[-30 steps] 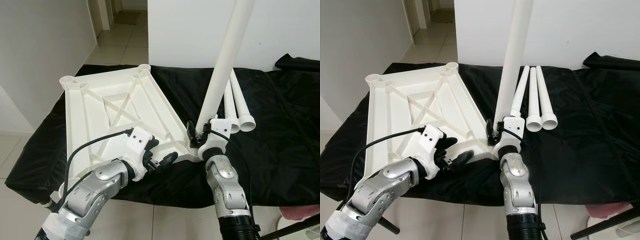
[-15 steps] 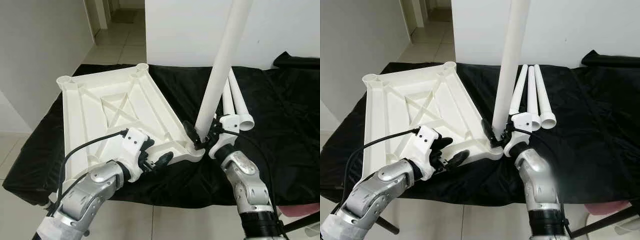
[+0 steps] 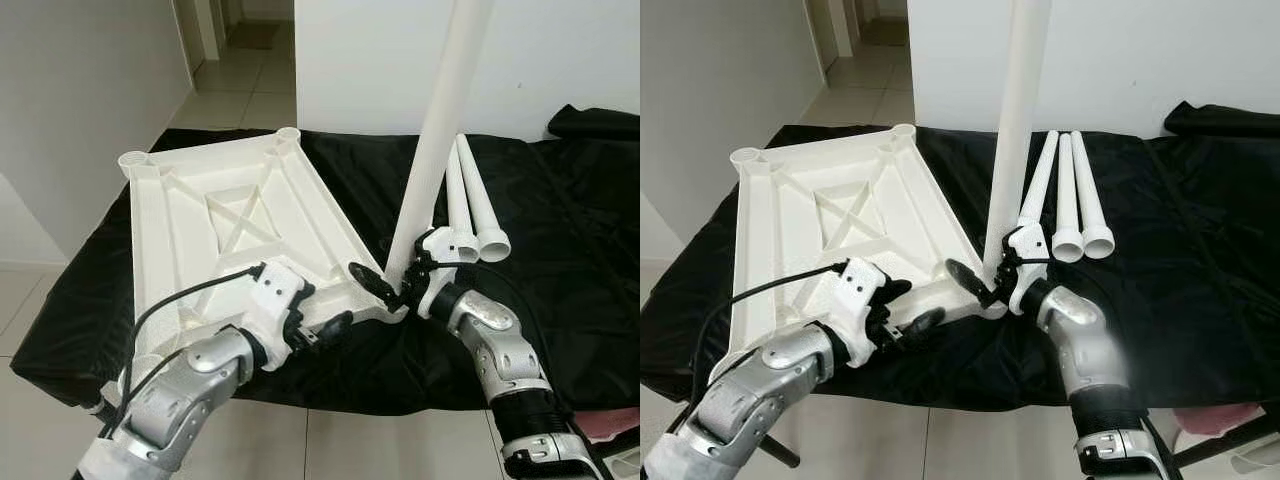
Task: Building children table
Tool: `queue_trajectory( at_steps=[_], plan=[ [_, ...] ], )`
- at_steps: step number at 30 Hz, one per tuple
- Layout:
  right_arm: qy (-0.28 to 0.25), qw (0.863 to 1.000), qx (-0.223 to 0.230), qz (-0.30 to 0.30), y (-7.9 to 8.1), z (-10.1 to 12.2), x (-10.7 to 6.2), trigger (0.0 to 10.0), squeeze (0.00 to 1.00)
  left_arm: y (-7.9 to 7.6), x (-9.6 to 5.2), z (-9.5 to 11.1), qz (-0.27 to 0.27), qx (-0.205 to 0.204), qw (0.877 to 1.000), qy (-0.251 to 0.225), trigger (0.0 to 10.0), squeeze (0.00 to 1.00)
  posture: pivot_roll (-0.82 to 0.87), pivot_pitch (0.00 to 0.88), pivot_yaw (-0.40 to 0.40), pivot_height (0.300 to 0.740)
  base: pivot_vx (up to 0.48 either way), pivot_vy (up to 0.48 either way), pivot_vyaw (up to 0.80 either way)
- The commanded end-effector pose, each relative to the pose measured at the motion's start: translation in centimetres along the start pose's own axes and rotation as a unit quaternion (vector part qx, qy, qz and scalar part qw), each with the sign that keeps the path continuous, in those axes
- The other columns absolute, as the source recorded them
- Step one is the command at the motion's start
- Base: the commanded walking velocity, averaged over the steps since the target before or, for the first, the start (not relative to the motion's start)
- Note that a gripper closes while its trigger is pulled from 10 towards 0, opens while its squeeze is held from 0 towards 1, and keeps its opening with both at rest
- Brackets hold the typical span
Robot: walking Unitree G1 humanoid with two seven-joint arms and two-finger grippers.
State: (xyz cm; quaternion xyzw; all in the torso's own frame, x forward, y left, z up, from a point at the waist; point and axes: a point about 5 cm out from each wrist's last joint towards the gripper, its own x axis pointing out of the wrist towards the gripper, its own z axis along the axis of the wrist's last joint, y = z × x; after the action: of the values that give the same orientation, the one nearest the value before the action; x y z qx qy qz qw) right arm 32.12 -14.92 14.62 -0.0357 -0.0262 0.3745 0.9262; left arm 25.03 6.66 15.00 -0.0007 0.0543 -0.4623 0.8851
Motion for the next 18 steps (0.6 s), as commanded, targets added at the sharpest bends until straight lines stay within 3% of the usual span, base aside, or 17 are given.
queue_trajectory(
  at_steps=[1, 2, 3, 4, 11, 13, 17, 18],
  plan=[
    [0.007, 1.0, -0.01, 0.013, 0.0, -0.1, 0.2, 8.3, 0.0, -0.4, 0.0, -0.4, -0.028, 0.009, 1.0, 0.007, 10.0, 0.0, 0.02, 0.0, 0.037, 0.74, 0.0, 0.0, 0.0],
    [0.008, 1.0, -0.007, 0.016, -0.1, -0.2, 0.3, 6.8, 0.0, -0.4, 0.1, -0.6, -0.026, 0.01, 1.0, 0.009, 10.0, 0.0, 0.02, 0.0, 0.037, 0.74, 0.0, 0.0, 0.0],
    [0.008, 1.0, -0.007, 0.016, -0.1, -0.2, 0.3, 6.8, 0.0, -0.4, 0.1, -0.6, -0.026, 0.01, 1.0, 0.009, 10.0, 0.0, 0.02, 0.0, 0.037, 0.74, 0.0, 0.0, 0.0],
    [0.01, 1.0, -0.008, 0.014, -0.3, -0.4, 0.3, 0.4, 0.0, -0.3, 0.4, -0.9, -0.021, 0.022, 0.999, 0.011, 10.0, 0.0, 0.01, 0.0, 0.037, 0.74, 0.0, 0.0, 0.0],
    [0.014, 1.0, -0.007, 0.0, -0.7, -0.8, 0.2, 0.0, 0.0, 0.1, 0.8, -1.3, -0.007, 0.034, 0.999, 0.017, 10.0, 0.0, 0.01, 0.0, 0.039, 0.74, 0.0, 0.0, 0.0],
    [0.02, 0.999, -0.002, -0.042, -1.1, -1.2, 0.1, 0.0, 0.0, 0.1, 0.8, -1.3, 0.01, 0.034, 0.999, 0.008, 10.0, 0.0, 0.01, 0.0, 0.04, 0.74, 0.0, 0.0, 0.0],
    [0.019, 0.997, 0.012, -0.071, -1.1, -1.5, 0.1, 0.0, 0.0, 0.1, 0.8, -1.2, 0.017, 0.033, 0.999, 0.002, 10.0, 0.0, 0.01, 0.0, 0.038, 0.74, 0.0, 0.0, 0.0],
    [0.017, 0.996, 0.018, -0.086, -0.8, -1.6, 0.1, 10.0, 0.0, 0.0, 0.7, -1.3, 0.016, 0.031, 0.999, 0.001, 10.0, 0.0, 0.01, 0.0, 0.033, 0.74, 0.0, 0.0, 0.0]
  ],
)
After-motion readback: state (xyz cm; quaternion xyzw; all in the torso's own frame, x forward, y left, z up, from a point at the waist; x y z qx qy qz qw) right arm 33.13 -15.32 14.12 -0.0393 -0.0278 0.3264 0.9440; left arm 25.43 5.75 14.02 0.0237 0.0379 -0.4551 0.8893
